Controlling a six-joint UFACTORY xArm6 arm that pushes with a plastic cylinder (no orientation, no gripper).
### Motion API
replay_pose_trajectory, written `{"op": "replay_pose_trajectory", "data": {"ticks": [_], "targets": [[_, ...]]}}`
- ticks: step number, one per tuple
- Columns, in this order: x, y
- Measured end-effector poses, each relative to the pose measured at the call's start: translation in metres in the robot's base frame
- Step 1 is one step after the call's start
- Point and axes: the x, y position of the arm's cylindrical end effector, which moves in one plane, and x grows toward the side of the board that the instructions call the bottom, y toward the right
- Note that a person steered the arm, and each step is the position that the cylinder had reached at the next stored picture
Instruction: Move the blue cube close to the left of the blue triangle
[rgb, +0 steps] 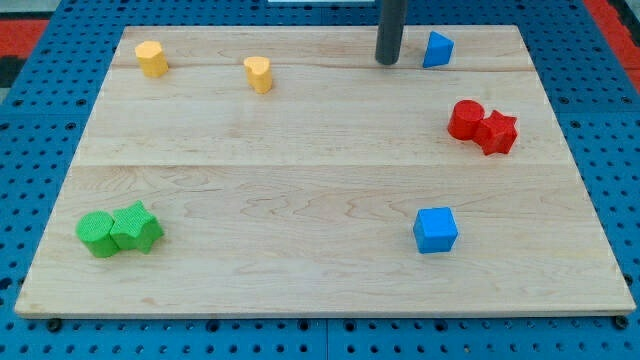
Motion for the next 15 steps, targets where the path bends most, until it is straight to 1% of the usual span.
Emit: {"op": "replay_pose_trajectory", "data": {"ticks": [1, 2, 3, 4, 5, 6, 7, 8, 9, 10, 11, 13, 15], "targets": [[0.082, 0.000], [0.158, 0.024], [0.208, 0.074], [0.257, 0.080], [0.256, 0.038], [0.207, 0.001], [0.230, 0.001], [0.284, 0.001], [0.276, -0.034], [0.214, -0.034], [0.171, -0.047], [0.106, -0.090], [0.056, -0.088]]}}
